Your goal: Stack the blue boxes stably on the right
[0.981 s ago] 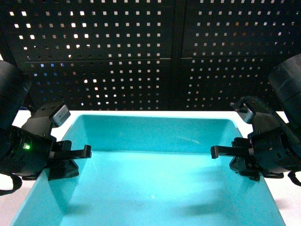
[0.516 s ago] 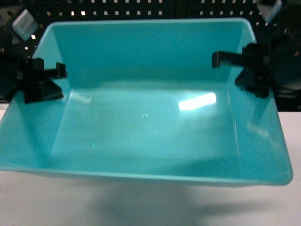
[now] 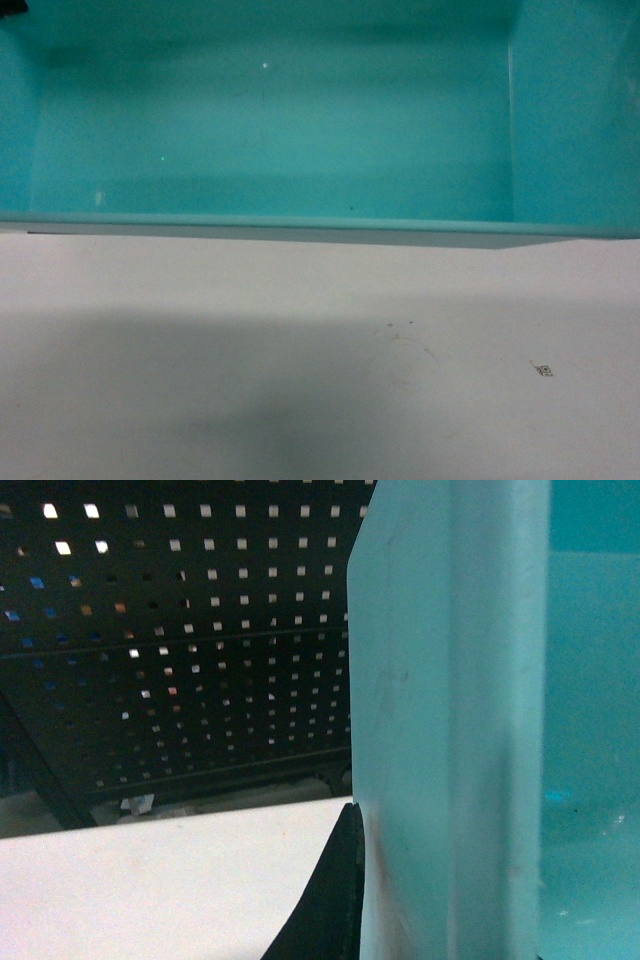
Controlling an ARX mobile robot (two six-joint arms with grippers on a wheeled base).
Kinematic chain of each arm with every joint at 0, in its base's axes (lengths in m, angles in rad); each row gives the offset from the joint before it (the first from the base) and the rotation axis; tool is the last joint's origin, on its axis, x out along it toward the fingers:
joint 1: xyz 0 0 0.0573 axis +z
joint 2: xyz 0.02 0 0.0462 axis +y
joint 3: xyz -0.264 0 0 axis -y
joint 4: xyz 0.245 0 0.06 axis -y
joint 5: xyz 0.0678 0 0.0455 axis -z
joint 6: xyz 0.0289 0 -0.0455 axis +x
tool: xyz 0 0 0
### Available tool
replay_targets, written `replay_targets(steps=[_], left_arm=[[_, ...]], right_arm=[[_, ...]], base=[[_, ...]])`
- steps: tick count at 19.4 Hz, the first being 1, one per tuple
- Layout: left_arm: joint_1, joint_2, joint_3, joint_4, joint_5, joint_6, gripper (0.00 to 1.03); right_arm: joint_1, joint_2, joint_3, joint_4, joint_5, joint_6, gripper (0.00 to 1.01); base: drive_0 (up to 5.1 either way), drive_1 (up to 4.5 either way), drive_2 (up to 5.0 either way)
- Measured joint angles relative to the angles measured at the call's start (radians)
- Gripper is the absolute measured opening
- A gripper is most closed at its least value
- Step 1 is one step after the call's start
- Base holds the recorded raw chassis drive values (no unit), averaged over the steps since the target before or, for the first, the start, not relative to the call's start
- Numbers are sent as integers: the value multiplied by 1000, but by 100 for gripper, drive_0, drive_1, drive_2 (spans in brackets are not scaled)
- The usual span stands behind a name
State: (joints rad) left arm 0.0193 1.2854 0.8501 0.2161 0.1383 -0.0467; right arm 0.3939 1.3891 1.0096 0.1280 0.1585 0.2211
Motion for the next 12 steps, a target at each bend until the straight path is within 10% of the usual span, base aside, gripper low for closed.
replay_targets(steps=[12], left_arm=[[2, 10, -45, 107, 54, -54, 6]], right_arm=[[-4, -8, -37, 69, -4, -24, 2]], base=[[0, 0, 0]])
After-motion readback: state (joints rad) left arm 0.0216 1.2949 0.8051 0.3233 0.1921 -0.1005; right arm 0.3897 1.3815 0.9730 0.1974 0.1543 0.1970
